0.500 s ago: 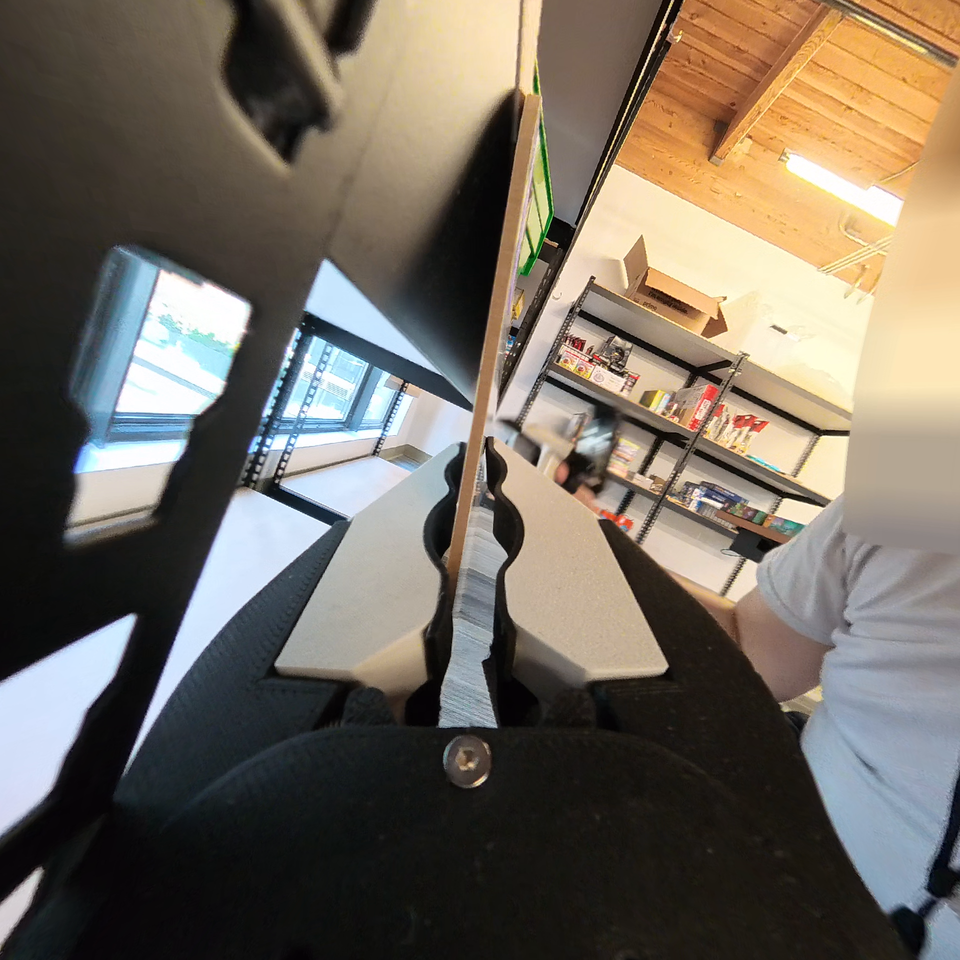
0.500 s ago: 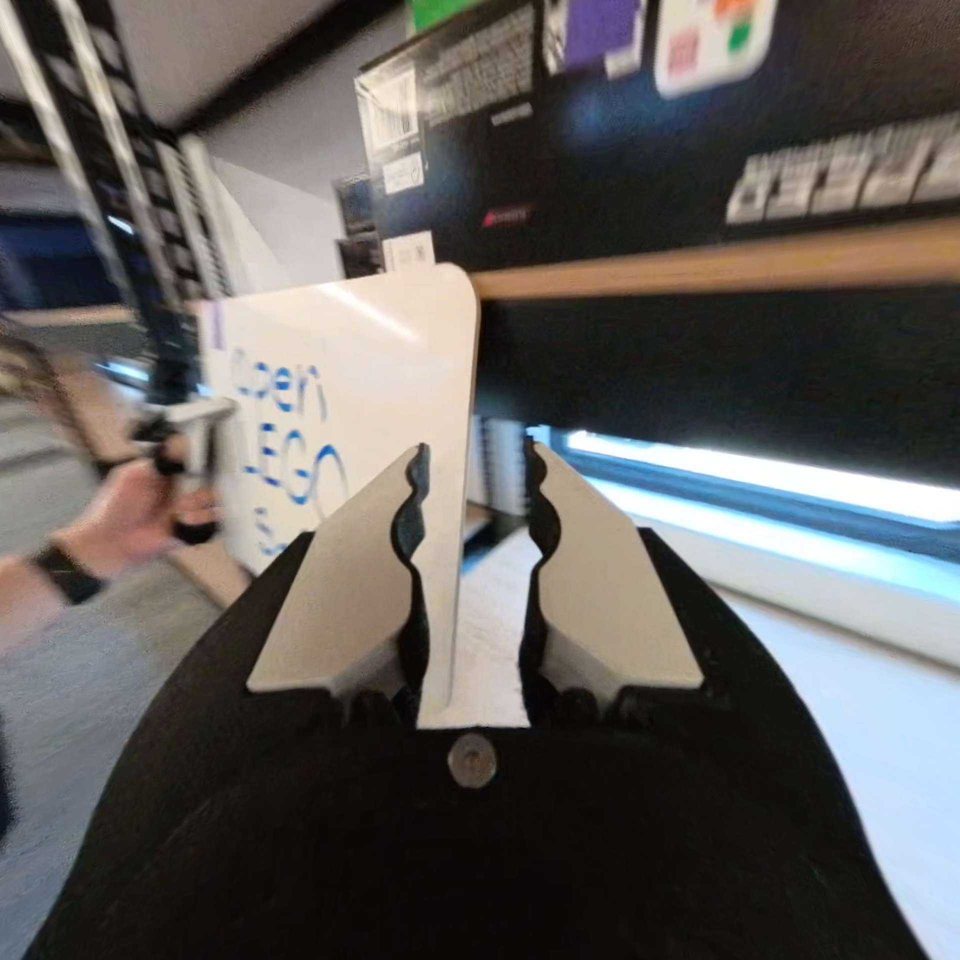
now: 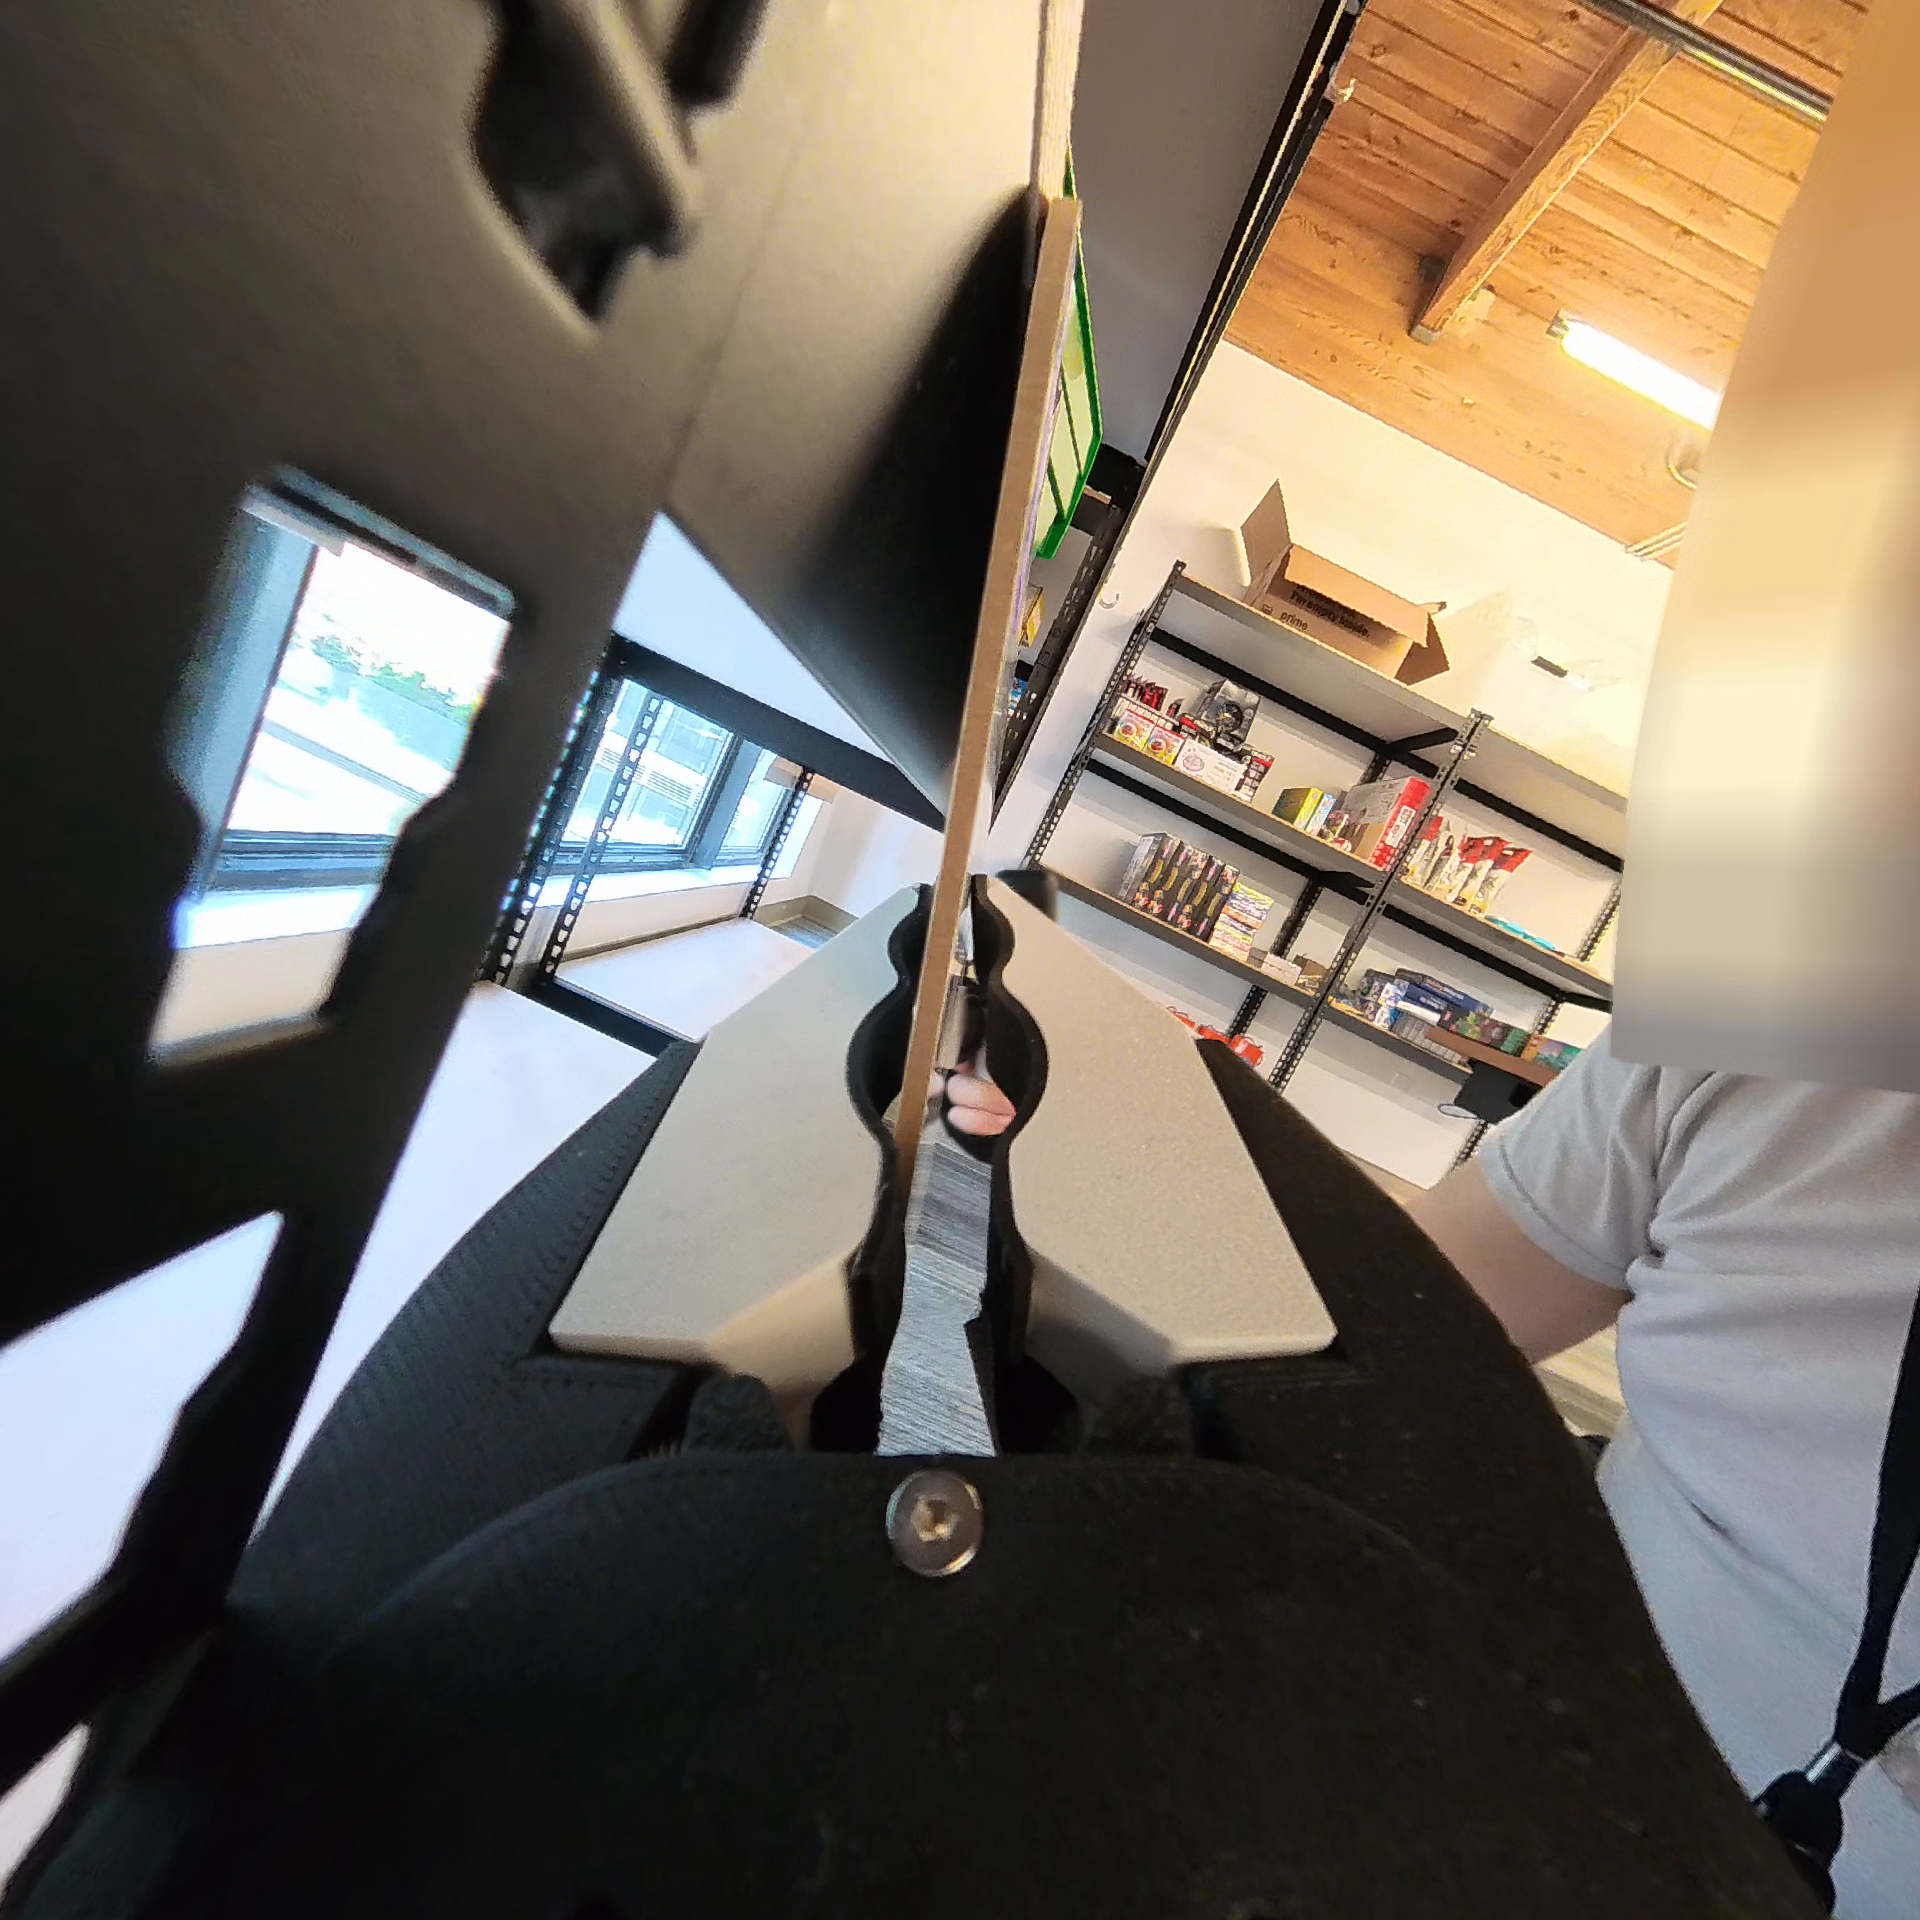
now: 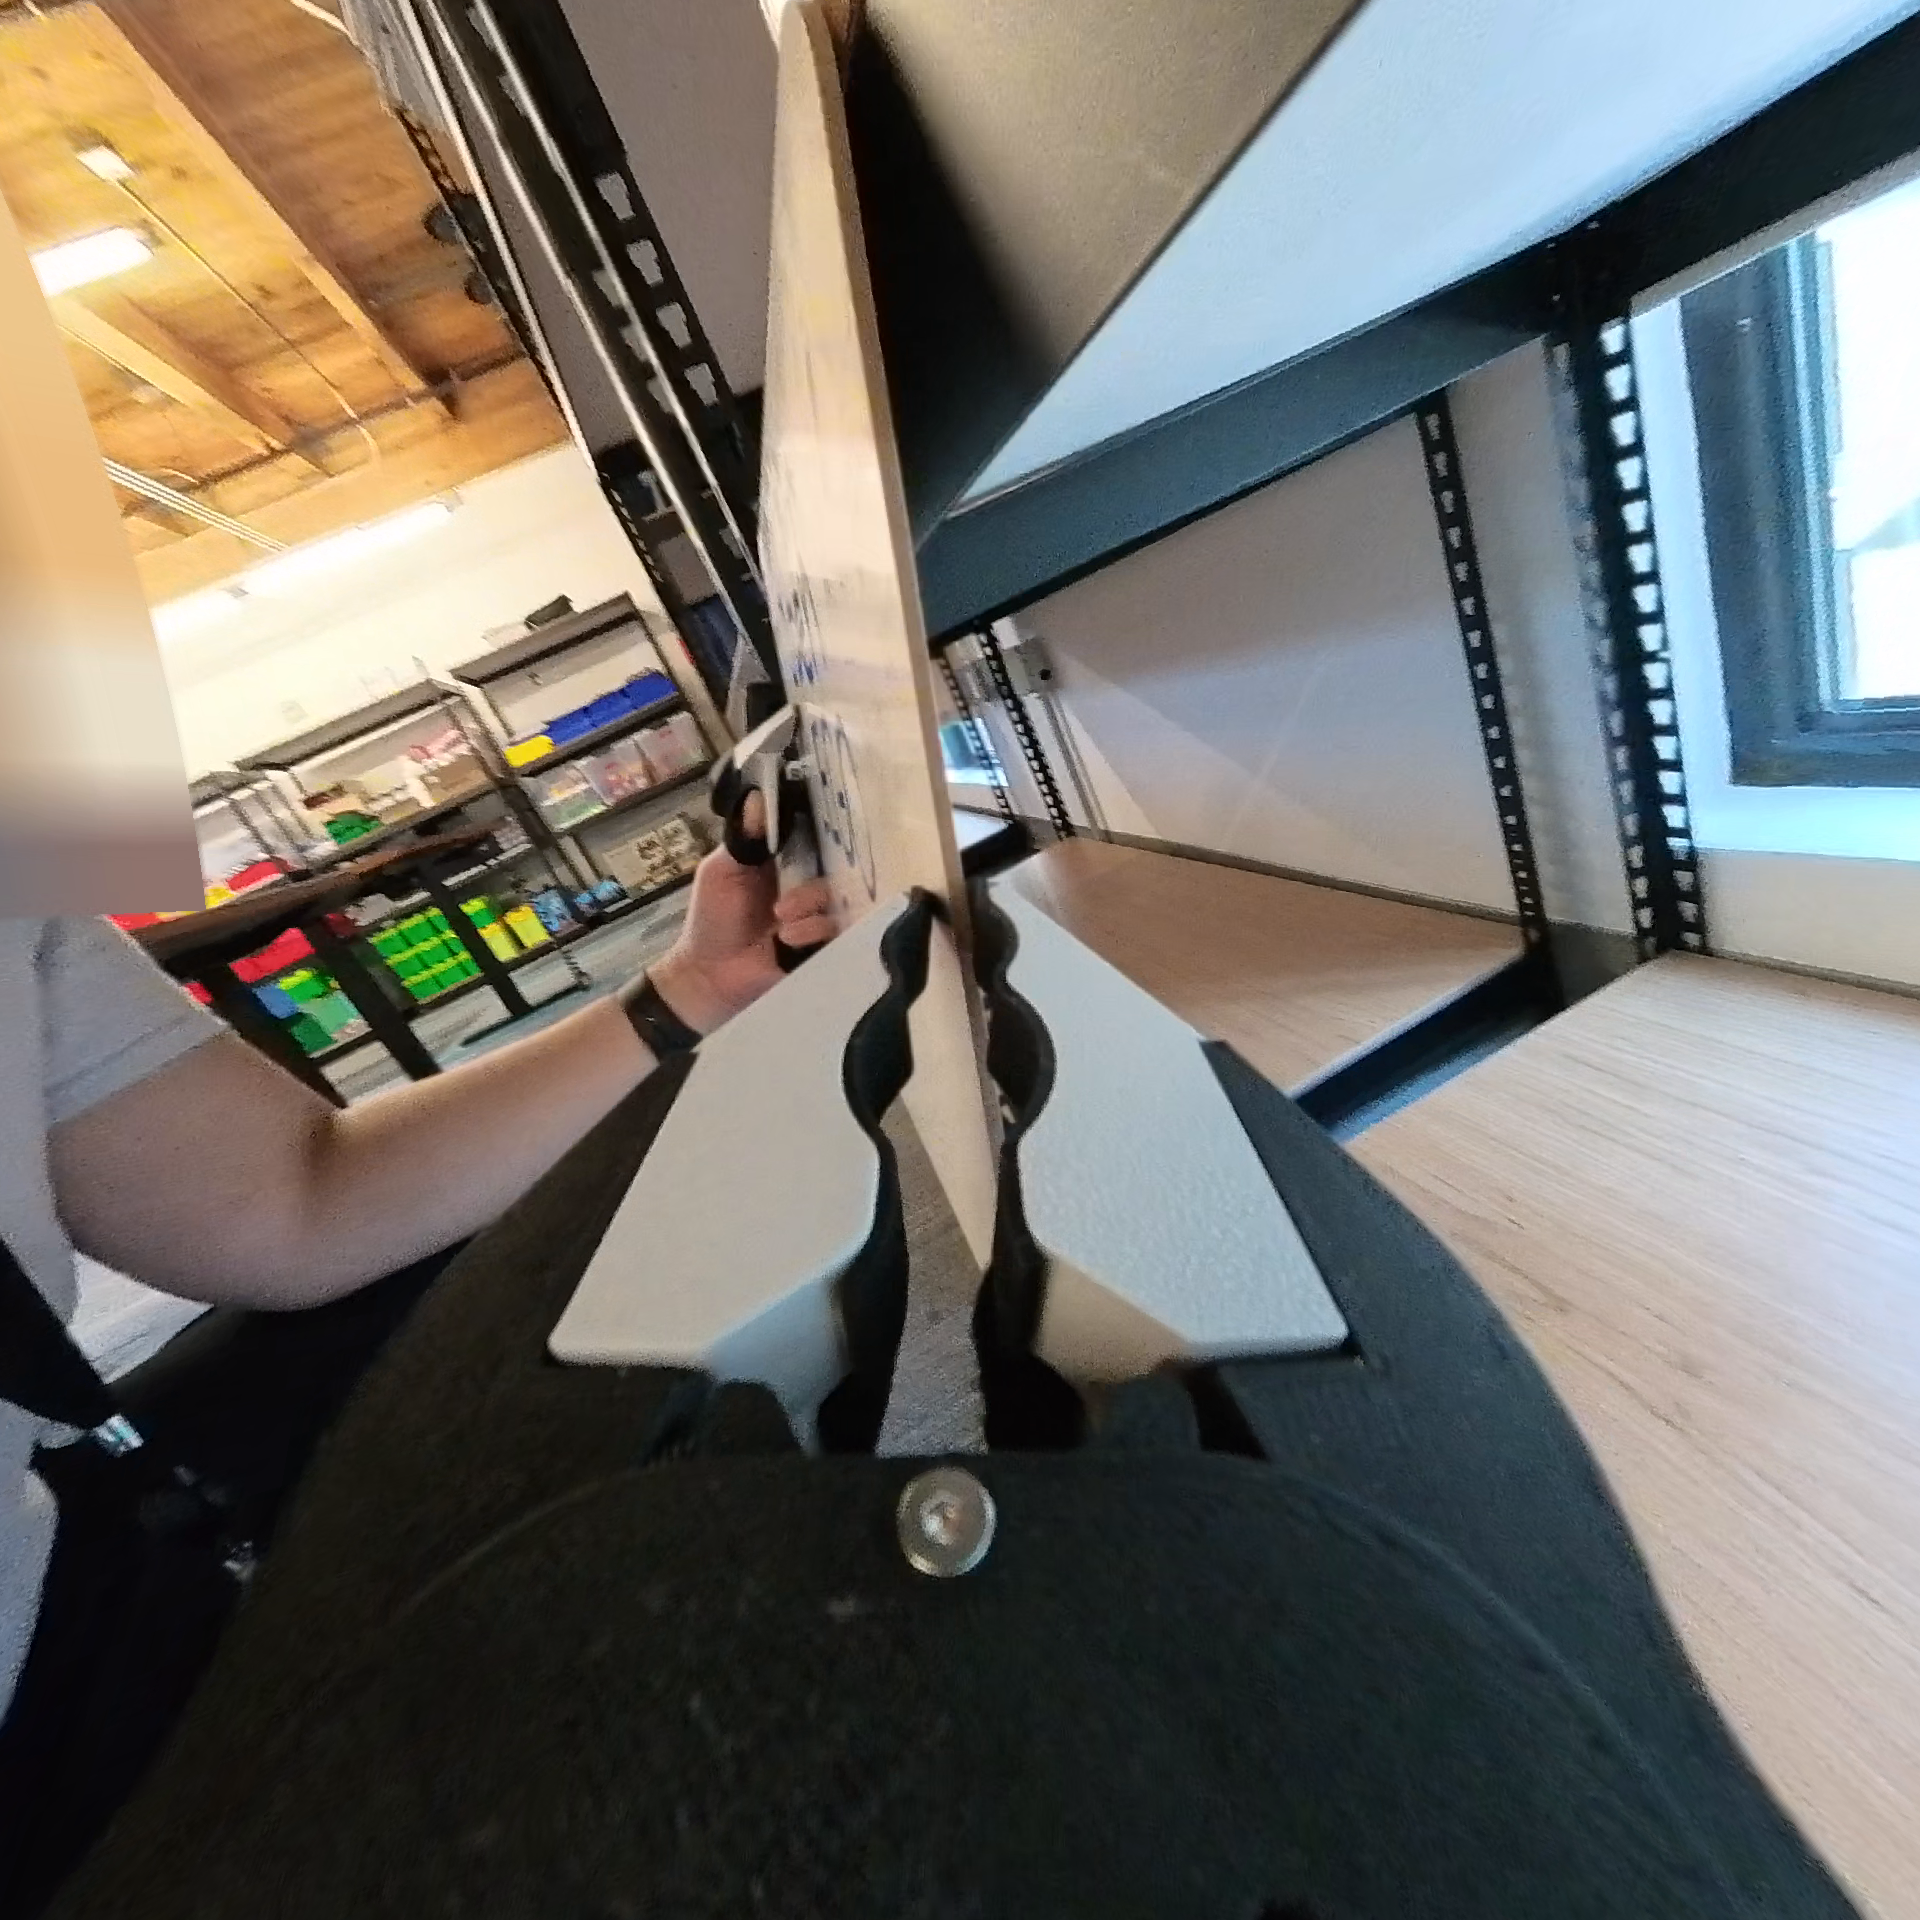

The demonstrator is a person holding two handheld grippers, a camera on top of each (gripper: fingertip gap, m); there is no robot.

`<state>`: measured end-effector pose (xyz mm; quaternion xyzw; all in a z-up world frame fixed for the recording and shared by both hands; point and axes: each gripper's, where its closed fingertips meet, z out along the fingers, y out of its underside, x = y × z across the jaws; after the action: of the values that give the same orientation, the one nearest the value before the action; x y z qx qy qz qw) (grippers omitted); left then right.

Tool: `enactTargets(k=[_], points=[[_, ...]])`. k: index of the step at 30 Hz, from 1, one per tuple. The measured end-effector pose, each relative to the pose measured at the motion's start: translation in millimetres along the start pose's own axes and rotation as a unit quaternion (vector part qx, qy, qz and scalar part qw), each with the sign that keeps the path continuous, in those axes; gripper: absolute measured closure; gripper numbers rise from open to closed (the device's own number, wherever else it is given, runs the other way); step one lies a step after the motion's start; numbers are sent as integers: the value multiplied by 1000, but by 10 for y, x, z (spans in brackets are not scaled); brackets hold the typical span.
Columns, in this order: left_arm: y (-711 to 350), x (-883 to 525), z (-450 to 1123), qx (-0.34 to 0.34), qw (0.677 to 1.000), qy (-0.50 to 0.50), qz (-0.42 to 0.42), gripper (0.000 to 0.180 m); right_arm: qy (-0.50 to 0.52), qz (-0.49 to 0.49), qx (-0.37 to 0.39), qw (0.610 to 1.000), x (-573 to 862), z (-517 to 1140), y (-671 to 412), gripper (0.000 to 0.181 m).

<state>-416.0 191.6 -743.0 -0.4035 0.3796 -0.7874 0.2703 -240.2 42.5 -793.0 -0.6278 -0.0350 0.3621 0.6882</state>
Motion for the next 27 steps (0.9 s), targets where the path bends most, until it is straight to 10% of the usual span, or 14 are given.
enactTargets(k=[27], points=[[-169, -174, -751, 26, 991, -130, -10, 157, -26, 11, 22, 999, 87, 42, 84, 176]])
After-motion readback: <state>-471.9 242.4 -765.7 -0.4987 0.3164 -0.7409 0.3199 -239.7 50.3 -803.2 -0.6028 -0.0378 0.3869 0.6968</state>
